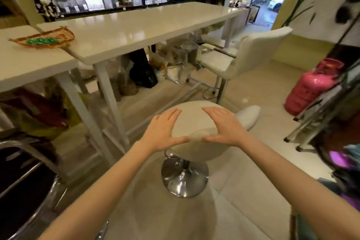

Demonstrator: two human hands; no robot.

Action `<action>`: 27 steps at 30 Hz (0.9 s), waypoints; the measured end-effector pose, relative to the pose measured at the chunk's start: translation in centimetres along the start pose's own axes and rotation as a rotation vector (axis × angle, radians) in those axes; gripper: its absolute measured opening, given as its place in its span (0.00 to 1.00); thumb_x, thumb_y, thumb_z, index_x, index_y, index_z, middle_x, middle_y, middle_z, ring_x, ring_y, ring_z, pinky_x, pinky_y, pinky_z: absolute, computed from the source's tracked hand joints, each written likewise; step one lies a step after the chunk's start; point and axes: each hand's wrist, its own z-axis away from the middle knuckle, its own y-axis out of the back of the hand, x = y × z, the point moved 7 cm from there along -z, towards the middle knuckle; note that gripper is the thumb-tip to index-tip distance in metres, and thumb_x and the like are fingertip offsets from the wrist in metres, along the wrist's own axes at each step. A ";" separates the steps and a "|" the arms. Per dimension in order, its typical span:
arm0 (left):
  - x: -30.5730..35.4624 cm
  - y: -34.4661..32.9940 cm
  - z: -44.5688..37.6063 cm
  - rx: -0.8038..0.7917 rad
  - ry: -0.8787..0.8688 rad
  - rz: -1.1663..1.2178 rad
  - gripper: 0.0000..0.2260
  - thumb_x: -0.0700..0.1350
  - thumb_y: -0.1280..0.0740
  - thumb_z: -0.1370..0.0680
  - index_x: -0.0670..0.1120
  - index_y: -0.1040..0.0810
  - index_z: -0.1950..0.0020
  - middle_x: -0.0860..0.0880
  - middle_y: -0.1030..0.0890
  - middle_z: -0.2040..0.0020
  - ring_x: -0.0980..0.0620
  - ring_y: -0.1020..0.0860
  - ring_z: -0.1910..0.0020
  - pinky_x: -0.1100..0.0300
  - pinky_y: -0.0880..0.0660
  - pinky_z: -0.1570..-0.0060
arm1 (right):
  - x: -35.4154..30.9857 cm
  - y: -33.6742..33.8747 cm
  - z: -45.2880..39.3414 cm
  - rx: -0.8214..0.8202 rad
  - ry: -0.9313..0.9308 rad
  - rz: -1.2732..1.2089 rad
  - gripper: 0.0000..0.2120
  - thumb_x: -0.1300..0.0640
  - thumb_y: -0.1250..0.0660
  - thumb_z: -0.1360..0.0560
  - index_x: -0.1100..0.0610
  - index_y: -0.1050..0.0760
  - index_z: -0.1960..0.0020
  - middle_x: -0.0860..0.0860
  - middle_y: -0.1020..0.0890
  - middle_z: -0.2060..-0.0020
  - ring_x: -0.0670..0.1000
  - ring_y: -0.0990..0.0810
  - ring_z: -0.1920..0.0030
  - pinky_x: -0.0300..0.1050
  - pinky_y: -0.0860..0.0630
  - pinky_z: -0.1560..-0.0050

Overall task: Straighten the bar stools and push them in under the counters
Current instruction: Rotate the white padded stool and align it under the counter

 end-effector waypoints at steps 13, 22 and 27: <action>11.1 -9.6 -9.3 -0.171 -0.059 0.088 0.48 0.75 0.47 0.37 0.47 0.46 0.25 0.45 0.40 0.25 0.47 0.41 0.28 0.50 0.42 0.31 | 16.6 -0.3 5.4 -0.026 -0.081 0.019 0.49 0.37 0.25 0.40 0.56 0.41 0.27 0.54 0.32 0.30 0.55 0.35 0.30 0.49 0.39 0.34; 11.5 -14.1 -12.9 -0.236 0.004 0.030 0.50 0.76 0.48 0.39 0.45 0.43 0.26 0.44 0.36 0.27 0.46 0.35 0.30 0.52 0.37 0.34 | 20.2 -3.6 1.4 -0.113 0.093 0.026 0.52 0.35 0.26 0.42 0.56 0.42 0.27 0.54 0.33 0.29 0.54 0.37 0.29 0.49 0.43 0.31; 11.8 -15.3 -14.0 -0.238 0.036 0.033 0.49 0.74 0.47 0.38 0.44 0.41 0.27 0.46 0.31 0.30 0.47 0.30 0.35 0.51 0.33 0.39 | 21.8 -5.6 -0.4 -0.208 0.229 0.064 0.51 0.36 0.26 0.41 0.56 0.41 0.27 0.54 0.34 0.28 0.54 0.38 0.29 0.49 0.47 0.29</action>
